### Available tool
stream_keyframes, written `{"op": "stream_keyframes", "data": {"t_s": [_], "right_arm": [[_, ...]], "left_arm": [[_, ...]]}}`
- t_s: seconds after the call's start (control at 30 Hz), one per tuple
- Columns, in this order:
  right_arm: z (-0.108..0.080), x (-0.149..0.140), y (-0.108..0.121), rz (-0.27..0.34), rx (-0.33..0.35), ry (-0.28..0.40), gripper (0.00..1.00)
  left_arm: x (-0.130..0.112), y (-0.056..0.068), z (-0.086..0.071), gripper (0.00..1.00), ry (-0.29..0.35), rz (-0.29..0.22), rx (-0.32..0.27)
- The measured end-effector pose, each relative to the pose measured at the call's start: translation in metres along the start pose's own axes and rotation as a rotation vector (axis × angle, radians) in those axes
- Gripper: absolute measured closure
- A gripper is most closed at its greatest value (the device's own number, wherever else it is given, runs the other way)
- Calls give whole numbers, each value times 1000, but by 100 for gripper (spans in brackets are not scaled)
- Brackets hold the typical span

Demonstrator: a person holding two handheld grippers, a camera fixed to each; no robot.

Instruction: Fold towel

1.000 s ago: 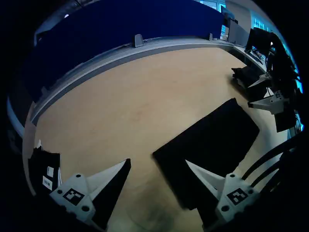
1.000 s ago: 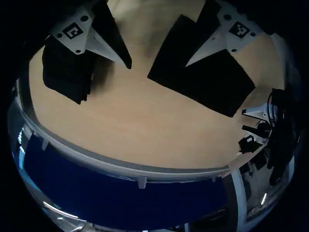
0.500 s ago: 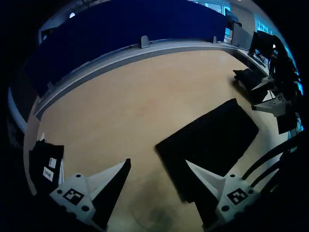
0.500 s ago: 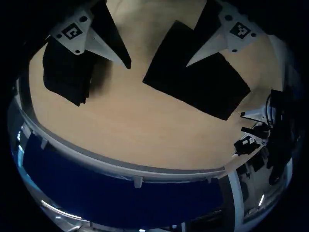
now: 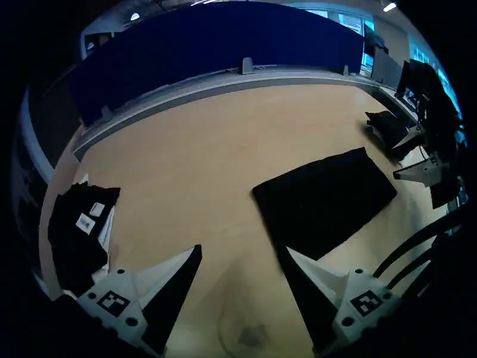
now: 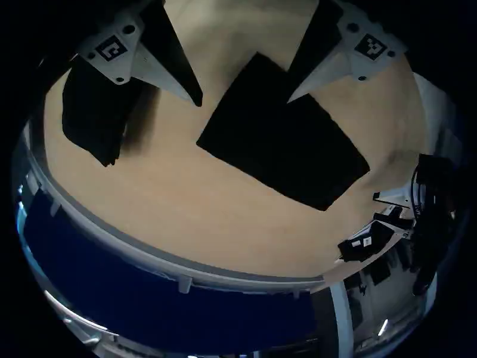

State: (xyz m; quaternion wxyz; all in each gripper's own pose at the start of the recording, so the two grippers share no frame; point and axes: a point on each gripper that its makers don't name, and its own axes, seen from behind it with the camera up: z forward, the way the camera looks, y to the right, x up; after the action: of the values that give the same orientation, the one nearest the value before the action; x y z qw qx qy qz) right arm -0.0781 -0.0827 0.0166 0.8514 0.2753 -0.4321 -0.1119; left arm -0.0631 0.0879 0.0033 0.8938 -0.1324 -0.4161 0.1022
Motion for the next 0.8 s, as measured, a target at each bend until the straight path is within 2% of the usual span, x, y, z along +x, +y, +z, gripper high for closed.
{"op": "stream_keyframes", "data": {"t_s": [0.2,0.4,0.6,0.73,0.8], "right_arm": [[-3,-13,-13,-48,33,-24,0],[-5,-25,-19,-91,52,-52,0],[-5,-41,-24,-128,71,-89,0],[-3,-49,-25,-143,78,-107,7],[-2,-53,-25,-148,80,-115,19]], "left_arm": [[-26,-6,-24,6,2,-64,55],[-55,-6,-44,6,-12,-131,85],[-79,-2,-61,6,-26,-171,100],[-87,-3,-65,6,-33,-192,105],[-90,-3,-67,6,-34,-201,108]]}}
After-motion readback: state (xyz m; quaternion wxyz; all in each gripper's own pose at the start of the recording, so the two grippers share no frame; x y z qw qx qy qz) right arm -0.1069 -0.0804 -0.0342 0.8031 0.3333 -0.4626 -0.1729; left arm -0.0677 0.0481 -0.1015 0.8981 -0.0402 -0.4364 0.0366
